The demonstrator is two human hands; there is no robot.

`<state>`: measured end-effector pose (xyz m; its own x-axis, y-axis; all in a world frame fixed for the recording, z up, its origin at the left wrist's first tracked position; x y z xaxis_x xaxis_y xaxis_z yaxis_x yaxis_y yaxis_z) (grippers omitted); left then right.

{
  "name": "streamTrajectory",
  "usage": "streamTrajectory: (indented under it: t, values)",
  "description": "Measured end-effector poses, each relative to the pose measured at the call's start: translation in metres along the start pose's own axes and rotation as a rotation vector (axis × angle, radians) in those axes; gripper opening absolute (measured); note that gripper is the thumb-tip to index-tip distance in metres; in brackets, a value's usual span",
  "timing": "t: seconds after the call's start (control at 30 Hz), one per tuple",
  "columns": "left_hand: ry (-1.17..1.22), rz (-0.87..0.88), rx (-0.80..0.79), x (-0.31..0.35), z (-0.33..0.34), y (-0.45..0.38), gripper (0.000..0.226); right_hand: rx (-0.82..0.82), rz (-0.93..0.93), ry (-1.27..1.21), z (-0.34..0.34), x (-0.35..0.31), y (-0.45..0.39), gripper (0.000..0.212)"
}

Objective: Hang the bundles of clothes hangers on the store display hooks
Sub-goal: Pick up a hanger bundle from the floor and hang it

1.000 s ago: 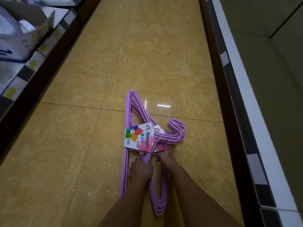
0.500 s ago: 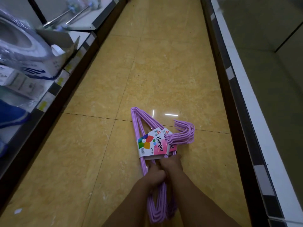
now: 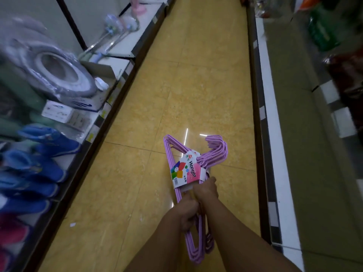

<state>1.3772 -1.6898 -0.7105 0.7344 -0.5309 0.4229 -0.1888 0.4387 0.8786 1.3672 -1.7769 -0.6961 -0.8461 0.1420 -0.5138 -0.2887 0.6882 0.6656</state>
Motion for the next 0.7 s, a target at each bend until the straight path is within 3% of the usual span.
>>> streamTrajectory:
  t: [0.07,0.13,0.2,0.27,0.37,0.43,0.57,0.7]
  values:
    - [-0.097,-0.015,0.0,0.023,0.0,0.051,0.043,-0.006,0.002,0.003,-0.019,-0.025,0.035,0.062]
    - [-0.134,-0.009,-0.112,0.045,0.004,0.099,0.064,0.006,-0.027,0.053,-0.041,-0.052,0.067,0.061]
    - [-0.125,0.055,-0.21,0.075,0.005,0.154,0.065,0.025,-0.096,0.175,-0.069,-0.083,0.102,0.061]
    - [-0.087,0.083,-0.056,0.106,-0.007,0.208,0.042,0.046,-0.191,0.334,-0.095,-0.114,0.141,0.061]
    - [-0.2,0.239,0.539,0.146,-0.049,0.281,0.012,0.05,-0.385,0.523,-0.118,-0.161,0.2,0.059]
    - [-0.37,0.277,0.704,0.166,-0.068,0.331,0.027,0.067,-0.549,0.661,-0.126,-0.197,0.246,0.053]
    - [-0.583,0.285,0.847,0.185,-0.118,0.414,0.069,0.086,-0.873,0.837,-0.132,-0.266,0.34,0.041]
    - [-0.809,0.154,0.983,0.18,-0.169,0.491,0.093,-0.103,-0.964,0.877,-0.138,-0.317,0.402,0.039]
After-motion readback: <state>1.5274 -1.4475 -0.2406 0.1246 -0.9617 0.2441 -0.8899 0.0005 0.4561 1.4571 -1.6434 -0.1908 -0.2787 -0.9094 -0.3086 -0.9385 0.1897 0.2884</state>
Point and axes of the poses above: each hand's wrist, its own y-axis away from the middle knuckle, its own z-axis out of the palm, x = y × z, the point moved 6 cm from there along -y, towards the middle knuckle, and after that the axes turned 7 degrees about -z, right-handed, at the moved point
